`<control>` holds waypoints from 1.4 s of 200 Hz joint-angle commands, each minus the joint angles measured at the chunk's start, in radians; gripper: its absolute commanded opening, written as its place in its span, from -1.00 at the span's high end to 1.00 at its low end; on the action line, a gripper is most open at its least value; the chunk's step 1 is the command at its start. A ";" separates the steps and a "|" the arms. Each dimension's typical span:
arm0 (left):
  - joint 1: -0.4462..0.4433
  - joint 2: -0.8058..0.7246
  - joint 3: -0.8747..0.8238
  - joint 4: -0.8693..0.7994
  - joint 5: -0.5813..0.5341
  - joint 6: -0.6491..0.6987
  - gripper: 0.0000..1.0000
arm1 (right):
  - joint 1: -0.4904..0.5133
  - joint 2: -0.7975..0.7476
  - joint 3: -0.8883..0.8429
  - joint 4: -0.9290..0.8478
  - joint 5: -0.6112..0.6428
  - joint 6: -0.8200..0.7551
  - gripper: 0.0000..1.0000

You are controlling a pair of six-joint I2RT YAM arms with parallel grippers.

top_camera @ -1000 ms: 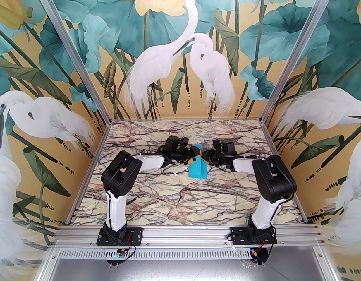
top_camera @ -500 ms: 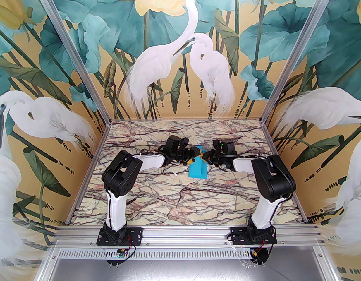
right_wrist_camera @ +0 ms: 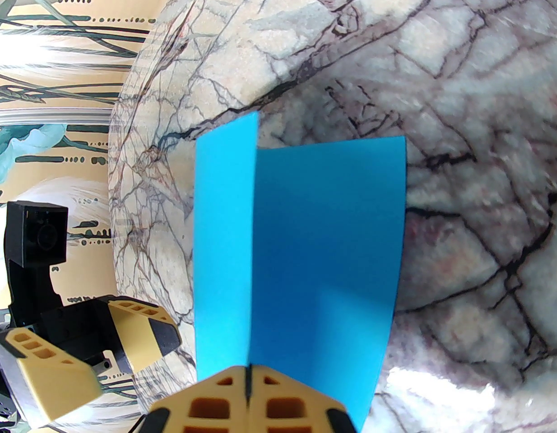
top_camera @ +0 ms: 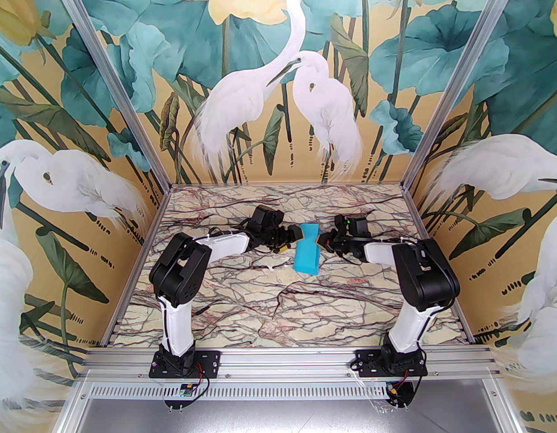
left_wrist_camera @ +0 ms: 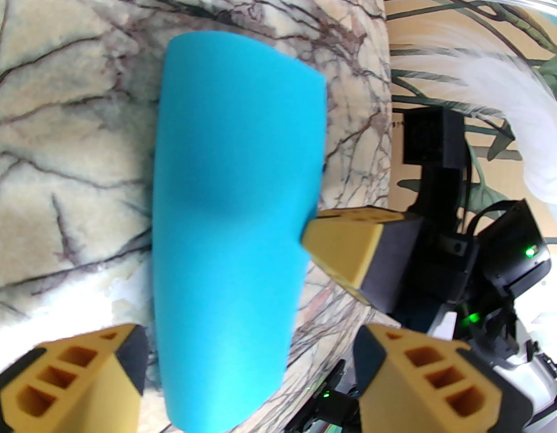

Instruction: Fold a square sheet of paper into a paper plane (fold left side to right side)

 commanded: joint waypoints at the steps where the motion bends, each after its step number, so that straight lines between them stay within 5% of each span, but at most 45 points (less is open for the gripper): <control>1: -0.010 0.040 0.041 -0.059 -0.007 0.055 -0.45 | -0.008 -0.024 -0.019 -0.023 -0.013 -0.032 1.00; 258: -0.073 0.201 0.186 -0.197 -0.025 0.213 -0.19 | -0.031 0.012 -0.018 -0.033 0.011 -0.040 1.00; 280: -0.080 0.207 0.189 -0.206 -0.046 0.217 -0.16 | -0.031 0.002 -0.016 -0.039 0.015 -0.041 0.87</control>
